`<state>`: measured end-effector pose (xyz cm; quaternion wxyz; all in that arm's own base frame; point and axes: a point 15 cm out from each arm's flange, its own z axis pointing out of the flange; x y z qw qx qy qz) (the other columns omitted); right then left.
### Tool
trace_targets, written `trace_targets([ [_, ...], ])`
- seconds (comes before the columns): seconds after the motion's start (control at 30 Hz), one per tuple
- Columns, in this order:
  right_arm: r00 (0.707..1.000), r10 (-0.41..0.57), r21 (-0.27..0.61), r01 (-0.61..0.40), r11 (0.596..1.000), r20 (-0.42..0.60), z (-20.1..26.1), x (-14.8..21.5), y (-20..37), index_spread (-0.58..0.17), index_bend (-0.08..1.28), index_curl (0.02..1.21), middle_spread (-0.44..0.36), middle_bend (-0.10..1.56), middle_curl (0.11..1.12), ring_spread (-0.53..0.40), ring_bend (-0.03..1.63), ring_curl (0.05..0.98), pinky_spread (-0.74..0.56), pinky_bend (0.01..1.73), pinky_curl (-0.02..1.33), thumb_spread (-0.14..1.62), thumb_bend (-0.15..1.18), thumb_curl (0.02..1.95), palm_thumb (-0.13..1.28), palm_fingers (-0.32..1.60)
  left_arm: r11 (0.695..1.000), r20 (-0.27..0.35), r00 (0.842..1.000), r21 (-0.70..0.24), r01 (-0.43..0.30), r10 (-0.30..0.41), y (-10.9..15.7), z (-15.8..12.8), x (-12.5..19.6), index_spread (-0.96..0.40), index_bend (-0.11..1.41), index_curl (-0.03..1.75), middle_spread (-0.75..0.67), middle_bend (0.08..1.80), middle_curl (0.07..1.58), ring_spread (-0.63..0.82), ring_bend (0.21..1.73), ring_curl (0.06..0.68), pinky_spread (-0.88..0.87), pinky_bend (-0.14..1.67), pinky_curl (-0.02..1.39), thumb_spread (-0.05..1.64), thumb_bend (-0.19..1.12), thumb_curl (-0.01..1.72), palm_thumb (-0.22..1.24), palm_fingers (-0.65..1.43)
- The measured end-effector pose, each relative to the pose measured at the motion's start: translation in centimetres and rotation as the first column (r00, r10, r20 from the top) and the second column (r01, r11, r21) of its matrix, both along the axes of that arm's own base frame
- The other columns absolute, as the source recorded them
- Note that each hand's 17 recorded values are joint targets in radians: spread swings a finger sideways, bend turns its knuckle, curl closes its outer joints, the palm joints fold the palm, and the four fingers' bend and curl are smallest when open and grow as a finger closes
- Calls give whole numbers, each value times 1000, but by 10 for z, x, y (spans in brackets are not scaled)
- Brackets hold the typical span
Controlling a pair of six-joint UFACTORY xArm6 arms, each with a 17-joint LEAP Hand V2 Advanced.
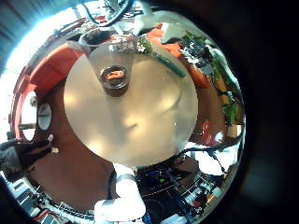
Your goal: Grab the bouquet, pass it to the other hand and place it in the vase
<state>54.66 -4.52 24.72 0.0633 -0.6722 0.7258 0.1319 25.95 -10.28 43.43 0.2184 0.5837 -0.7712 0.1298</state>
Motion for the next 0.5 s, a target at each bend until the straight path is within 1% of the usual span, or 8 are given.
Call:
trace_targets([
  [0.07,1000,-2,-47,2,999,0,-6,11,3,-236,388,442,67,519,392,116,589,284,275,433,335,1124,-23,469,378,91,1000,1,1000,2,7,-7,1,-1,0,183,183,366,431,194,335,588,461,211,532,184,269,1058,-25,331,396,113],
  [0.17,1000,-11,-95,9,995,-15,-16,16,2,-221,334,421,63,514,388,97,616,288,271,390,319,1120,-23,450,388,173,1000,1,1000,7,-12,12,11,-2,2,183,183,366,431,194,334,589,461,212,532,185,269,1058,-25,331,394,113],
  [0.3,999,-6,-150,-1,989,-50,-36,18,8,-207,291,409,47,508,388,59,637,293,252,348,303,1111,-21,435,416,251,1000,-8,1000,5,4,-4,8,-5,1,183,183,366,431,194,334,589,461,212,532,185,268,1058,-24,332,393,113],
  [0.4,998,-13,-166,2,986,-67,-44,16,5,-205,275,409,37,507,390,42,633,295,247,321,294,1100,-23,428,424,283,1000,-6,1000,11,-16,16,17,-6,4,183,183,366,431,194,334,589,460,213,532,185,268,1058,-24,333,393,113],
  [0.5,996,-3,-171,-12,985,-90,-58,15,11,-210,287,415,23,518,398,22,620,292,249,282,282,1099,-22,420,431,322,1000,-11,1000,4,-8,8,14,-5,6,183,183,366,431,194,334,589,460,213,532,185,268,1058,-24,333,393,113],
])
